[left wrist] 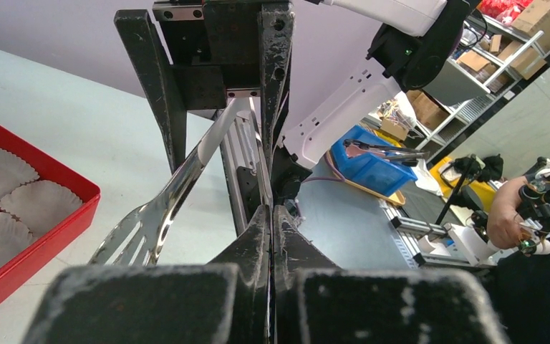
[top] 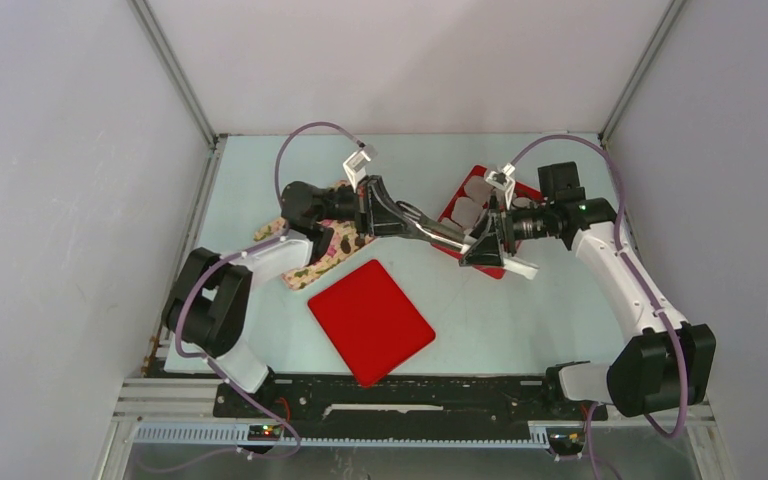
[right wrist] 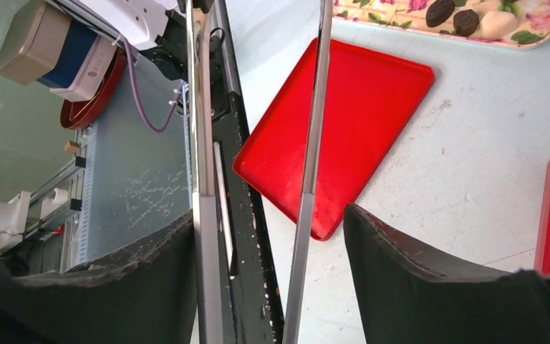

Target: Pack the chocolate

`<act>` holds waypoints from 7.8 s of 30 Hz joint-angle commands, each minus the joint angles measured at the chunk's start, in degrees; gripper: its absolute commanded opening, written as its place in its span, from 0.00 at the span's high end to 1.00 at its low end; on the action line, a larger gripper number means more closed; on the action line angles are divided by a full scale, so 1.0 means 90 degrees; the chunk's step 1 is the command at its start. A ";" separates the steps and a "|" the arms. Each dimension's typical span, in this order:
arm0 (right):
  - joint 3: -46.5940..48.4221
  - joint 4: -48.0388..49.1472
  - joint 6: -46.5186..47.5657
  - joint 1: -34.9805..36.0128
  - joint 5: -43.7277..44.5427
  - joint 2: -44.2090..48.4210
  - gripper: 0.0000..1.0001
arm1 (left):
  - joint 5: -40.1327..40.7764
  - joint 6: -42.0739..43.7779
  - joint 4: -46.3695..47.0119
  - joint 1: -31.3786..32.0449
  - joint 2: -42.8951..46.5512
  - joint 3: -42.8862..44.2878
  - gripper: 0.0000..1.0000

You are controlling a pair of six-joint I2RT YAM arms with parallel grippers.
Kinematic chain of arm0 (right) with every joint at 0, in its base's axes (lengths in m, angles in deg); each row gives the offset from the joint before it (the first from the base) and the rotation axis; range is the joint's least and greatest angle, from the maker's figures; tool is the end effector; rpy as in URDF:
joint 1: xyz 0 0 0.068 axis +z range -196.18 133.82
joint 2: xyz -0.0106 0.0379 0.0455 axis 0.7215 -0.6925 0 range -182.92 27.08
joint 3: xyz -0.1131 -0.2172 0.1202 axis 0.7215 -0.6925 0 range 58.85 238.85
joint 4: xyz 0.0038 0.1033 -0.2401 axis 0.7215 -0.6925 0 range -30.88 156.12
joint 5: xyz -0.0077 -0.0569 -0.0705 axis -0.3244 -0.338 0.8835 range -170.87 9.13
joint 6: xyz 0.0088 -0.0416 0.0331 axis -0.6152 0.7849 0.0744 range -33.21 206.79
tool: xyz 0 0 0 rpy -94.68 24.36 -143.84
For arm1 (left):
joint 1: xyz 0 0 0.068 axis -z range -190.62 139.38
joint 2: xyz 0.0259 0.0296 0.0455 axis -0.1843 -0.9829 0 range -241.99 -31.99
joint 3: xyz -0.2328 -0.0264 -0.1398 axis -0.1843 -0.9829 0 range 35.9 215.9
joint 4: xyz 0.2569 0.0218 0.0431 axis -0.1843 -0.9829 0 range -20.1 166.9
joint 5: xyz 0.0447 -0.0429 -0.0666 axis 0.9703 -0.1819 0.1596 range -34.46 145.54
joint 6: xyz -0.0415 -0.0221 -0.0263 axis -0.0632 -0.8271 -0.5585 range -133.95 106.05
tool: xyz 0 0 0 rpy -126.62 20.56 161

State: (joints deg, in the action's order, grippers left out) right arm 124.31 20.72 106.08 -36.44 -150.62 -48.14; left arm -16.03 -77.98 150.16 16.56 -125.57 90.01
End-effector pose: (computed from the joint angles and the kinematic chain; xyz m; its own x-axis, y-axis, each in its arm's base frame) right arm 0.2444 0.0758 0.3154 -0.5700 -0.2136 -0.7934 -0.8209 0.1906 0.5384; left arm 0.2821 -0.1830 0.3150 -0.5437 -0.0402 -0.8383 0.8152 -0.2630 -0.5161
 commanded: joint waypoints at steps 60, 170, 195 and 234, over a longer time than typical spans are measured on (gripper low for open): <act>0.5377 -0.0809 -0.0263 0.2530 0.5584 -0.4429 0.57 | 0.6902 0.7991 -1.2465 -0.3283 0.4856 0.0308 0.17; 0.2502 0.0151 -0.0463 -0.0661 0.6251 -0.2503 0.75 | 0.4476 0.7745 -1.2046 -0.3821 0.4690 -0.0187 0.13; 0.3144 0.0172 -0.0541 -0.0671 0.6226 -0.3603 0.68 | 0.4487 0.7793 -1.2117 -0.3820 0.4861 -0.0328 0.11; 0.3102 0.0023 -0.0182 0.1163 0.6201 -0.2179 0.60 | 0.4519 0.7792 -1.2107 -0.3820 0.5060 -0.0454 0.08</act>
State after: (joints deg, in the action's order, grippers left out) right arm 150.12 20.94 101.69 -33.33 -94.49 -67.59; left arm 24.89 -7.95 40.32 -17.41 -81.66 87.32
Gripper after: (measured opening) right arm 0.411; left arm 0.918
